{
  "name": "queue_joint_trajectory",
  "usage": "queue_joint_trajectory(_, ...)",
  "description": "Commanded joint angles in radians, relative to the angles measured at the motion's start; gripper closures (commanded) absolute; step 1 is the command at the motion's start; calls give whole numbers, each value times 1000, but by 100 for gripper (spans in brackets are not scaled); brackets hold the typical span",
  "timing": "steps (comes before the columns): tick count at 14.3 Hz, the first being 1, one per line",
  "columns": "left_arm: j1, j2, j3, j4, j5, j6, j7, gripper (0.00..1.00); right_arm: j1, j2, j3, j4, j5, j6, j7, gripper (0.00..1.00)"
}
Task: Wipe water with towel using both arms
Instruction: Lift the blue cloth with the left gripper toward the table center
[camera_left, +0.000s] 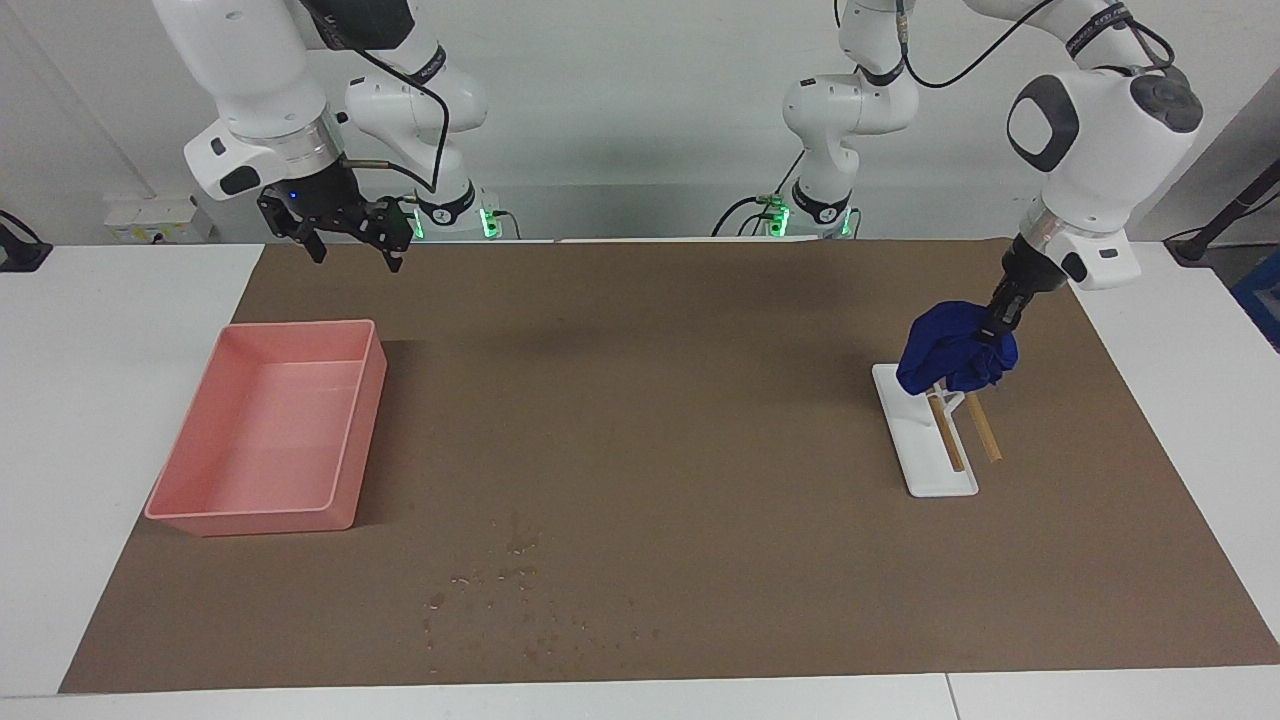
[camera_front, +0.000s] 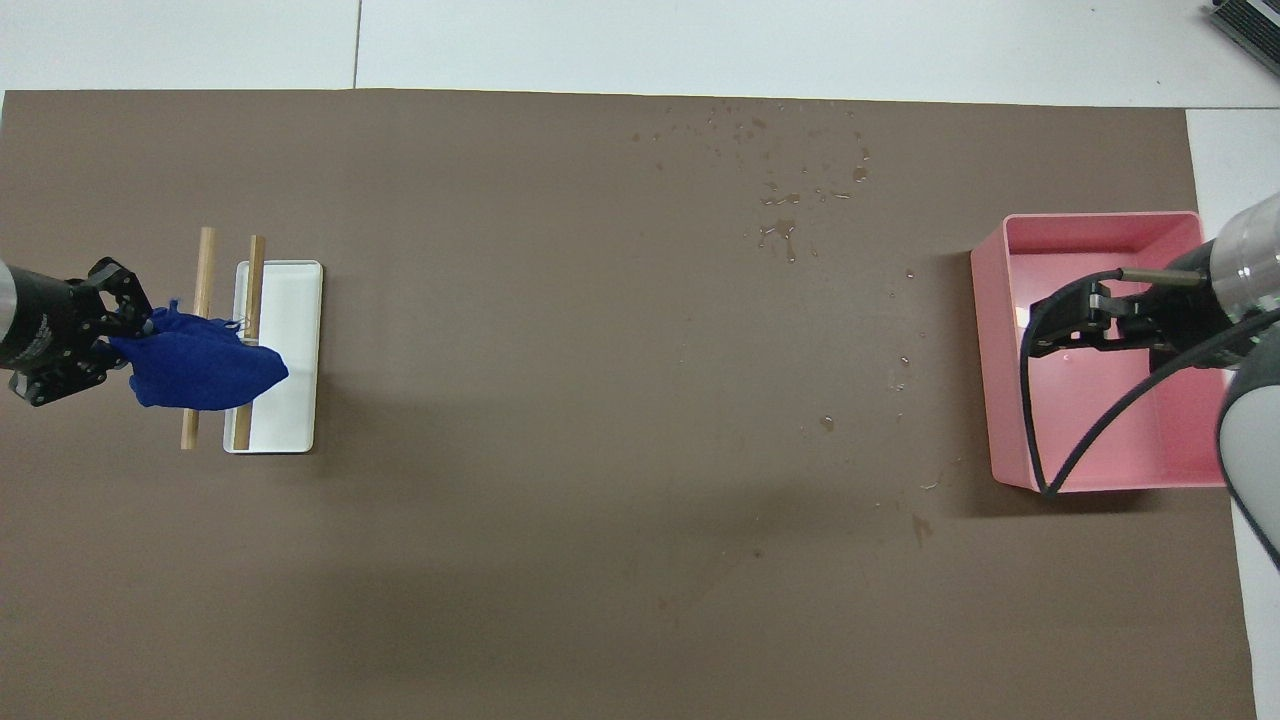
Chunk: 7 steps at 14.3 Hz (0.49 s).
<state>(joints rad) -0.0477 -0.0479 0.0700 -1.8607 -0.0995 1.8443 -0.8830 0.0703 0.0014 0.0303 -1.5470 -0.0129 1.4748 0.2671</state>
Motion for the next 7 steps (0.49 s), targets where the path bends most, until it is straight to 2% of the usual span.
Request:
queue_joint_trajectory(1,-18,7,-13,109,-110,-103,-66,100,-12,-21,0,-25,21,9,-19,0)
queue_joint_trajectory(3,-20,2,-74,159,-167,-129,-185,100,-12,-21,-1,-27,21,7,-16,0)
queue_joint_trajectory(5,-20,6,-152,196,-210,-102,-430,100,-15,-23,-10,-27,21,4,-23,0)
queue_joint_trajectory(7,-36,8,-243,189,-213,-36,-565,100,-18,-24,-10,-27,21,2,-11,0)
